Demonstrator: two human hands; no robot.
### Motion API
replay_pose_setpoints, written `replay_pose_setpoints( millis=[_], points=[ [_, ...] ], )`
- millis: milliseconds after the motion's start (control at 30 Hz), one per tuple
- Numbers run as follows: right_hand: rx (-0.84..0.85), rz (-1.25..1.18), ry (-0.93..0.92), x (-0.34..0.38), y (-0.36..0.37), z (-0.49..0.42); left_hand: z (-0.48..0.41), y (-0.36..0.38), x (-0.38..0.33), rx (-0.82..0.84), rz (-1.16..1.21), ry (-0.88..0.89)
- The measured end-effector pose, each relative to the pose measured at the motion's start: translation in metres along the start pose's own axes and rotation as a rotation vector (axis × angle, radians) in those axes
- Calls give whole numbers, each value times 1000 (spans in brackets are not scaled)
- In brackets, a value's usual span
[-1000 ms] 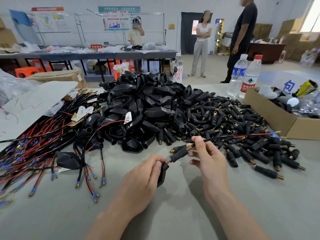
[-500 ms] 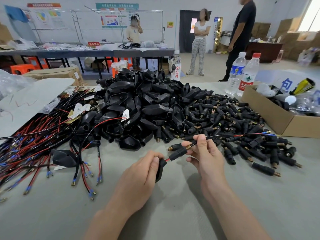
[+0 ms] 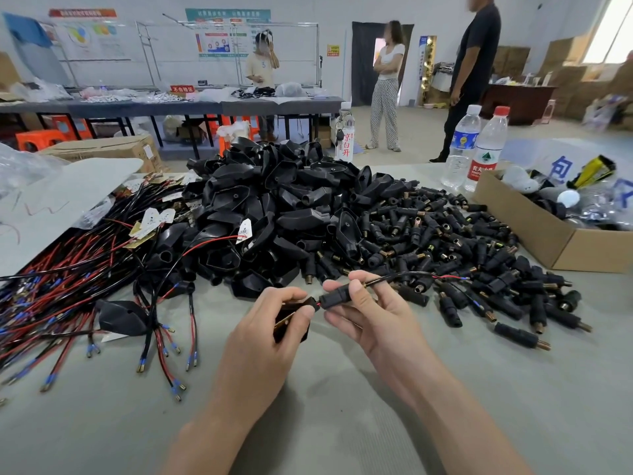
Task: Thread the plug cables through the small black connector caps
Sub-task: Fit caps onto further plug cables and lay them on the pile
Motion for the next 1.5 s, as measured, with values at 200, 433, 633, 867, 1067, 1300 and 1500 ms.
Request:
replay_pose_setpoints(
  millis=[200,433,633,867,1067,1300,1500],
  points=[
    [7,25,-39,3,-1,1,-1,1,-8,14,-22,87],
    [-13,53,-55,3,-1,0,-1,1,-14,10,-109,164],
    [-9,114,-71,2,0,1,0,2,-14,20,-169,192],
    [-19,141,-67,2,-1,0,1,1,-16,13,-182,207],
    [-3,174,-61,2,1,0,1,2,-15,27,-138,173],
    [-10,218,-87,3,1,0,0,1,-16,22,-113,160],
    [0,212,-87,2,1,-1,-1,1,-15,30,-100,144]
  ],
)
Point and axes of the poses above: each hand's wrist, its own z-axis away from the middle knuckle, its own y-axis out of the palm, x = y × z, the point moved 7 cm from there along -z, towards the middle knuckle, and after that the axes turned 12 degrees about z, right-handed, at the moved point
